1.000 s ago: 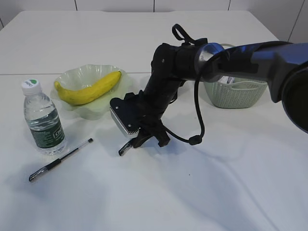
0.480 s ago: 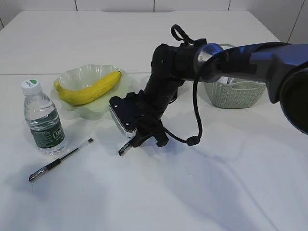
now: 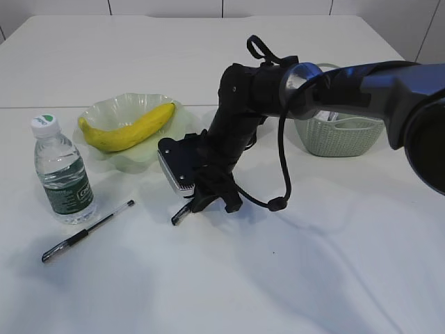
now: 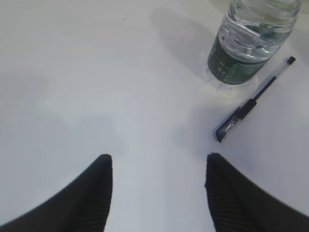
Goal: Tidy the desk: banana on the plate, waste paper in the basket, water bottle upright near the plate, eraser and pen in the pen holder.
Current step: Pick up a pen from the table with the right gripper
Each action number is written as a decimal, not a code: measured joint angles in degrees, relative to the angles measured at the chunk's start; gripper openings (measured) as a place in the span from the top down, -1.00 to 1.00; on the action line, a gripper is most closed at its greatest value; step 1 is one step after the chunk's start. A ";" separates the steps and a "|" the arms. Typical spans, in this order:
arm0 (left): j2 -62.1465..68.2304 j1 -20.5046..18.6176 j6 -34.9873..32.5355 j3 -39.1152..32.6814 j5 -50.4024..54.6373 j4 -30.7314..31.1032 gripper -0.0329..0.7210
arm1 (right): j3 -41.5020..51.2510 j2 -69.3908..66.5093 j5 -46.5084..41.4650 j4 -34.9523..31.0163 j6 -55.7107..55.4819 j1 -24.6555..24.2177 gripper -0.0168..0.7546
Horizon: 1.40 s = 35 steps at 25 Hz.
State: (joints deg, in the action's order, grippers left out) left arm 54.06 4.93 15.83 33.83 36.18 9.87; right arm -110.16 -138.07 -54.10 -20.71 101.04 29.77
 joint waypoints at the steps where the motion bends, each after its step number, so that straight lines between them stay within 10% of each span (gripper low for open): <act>1: 0.00 0.00 0.00 0.00 0.00 0.00 -0.24 | 0.00 0.00 -0.09 0.00 -0.22 0.00 0.36; 8: 0.00 0.00 0.00 0.00 0.00 -0.02 -0.24 | 0.00 0.00 -0.22 0.24 -1.04 0.00 0.69; 35: 0.00 0.00 0.00 0.00 0.00 -0.12 -0.24 | 0.08 0.22 -6.80 -9.89 -7.16 0.10 0.87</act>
State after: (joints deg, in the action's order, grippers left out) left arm 54.06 4.93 15.83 33.83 36.18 9.75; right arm -110.08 -137.85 -60.90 -30.60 93.88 29.87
